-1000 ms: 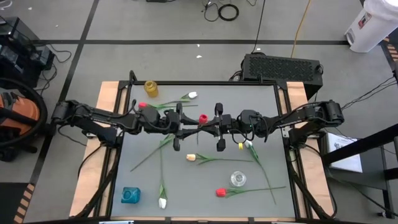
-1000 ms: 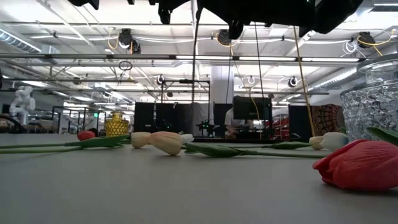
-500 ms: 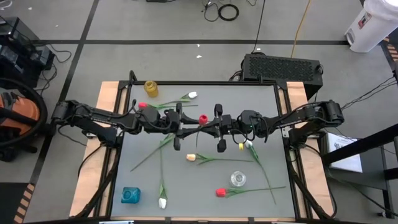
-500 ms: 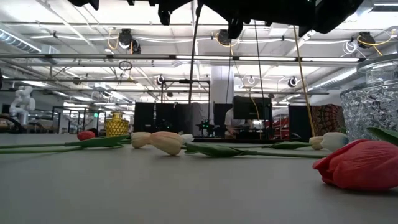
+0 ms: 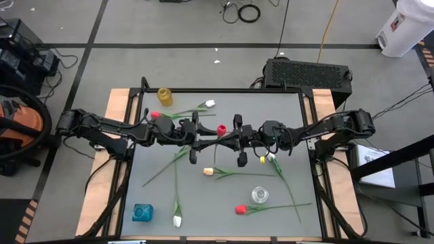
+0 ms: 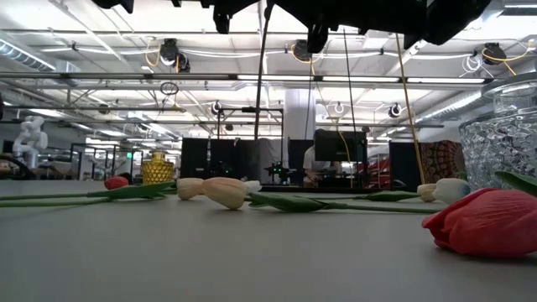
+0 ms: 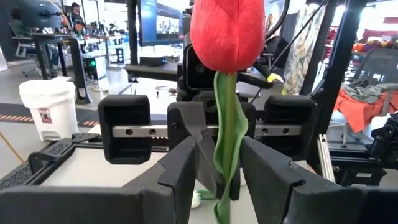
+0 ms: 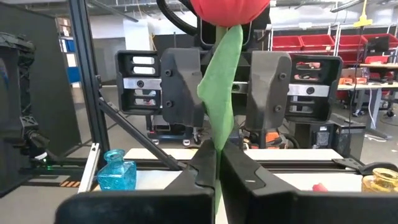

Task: Sort flowers into vase by color
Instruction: Put the top right red tulip into the yellow vase

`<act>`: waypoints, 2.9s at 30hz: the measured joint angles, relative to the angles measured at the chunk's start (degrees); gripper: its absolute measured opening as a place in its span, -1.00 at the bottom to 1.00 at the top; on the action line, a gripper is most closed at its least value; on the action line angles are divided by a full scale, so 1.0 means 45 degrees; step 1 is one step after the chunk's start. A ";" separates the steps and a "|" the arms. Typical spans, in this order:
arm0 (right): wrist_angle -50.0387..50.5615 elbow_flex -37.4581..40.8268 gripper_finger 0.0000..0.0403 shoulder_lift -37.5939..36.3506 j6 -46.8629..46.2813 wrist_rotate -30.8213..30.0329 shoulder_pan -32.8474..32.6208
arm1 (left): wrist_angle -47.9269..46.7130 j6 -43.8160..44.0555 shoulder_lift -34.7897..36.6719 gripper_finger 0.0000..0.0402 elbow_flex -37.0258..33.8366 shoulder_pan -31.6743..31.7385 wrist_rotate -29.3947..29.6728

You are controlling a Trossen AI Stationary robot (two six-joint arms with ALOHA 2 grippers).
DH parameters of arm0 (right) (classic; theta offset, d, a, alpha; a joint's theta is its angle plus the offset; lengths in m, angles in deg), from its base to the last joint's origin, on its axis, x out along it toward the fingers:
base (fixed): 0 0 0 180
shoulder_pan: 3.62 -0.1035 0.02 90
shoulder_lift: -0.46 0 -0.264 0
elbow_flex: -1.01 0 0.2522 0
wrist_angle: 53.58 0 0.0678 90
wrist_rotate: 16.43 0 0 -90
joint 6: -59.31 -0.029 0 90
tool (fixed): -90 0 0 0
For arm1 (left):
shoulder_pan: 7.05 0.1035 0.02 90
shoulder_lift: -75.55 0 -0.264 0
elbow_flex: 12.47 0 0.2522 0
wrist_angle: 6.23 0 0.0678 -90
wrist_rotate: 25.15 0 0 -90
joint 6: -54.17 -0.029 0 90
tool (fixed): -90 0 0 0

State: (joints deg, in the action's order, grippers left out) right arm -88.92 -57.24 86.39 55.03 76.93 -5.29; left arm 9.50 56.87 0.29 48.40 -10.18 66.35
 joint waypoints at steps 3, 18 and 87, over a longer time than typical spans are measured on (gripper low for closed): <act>0.0005 0.0000 -1.00 0.0000 -0.0204 0.0005 0.0000 | 0.0000 0.0004 0.0000 -0.34 0.0000 0.0000 0.0000; -0.0093 0.0005 -1.00 0.0000 -0.0449 -0.0010 -0.0238 | 0.0000 0.0038 0.0000 -0.34 -0.0005 -0.0165 0.0000; 0.0306 0.0005 -1.00 0.0010 -0.1231 -0.0107 -0.0228 | 0.0000 0.0227 -0.0107 -0.97 -0.0015 -0.0163 0.0136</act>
State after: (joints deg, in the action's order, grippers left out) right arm -87.54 -57.22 86.43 49.49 76.45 -6.32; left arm 9.50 57.90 -0.19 48.33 -10.91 66.96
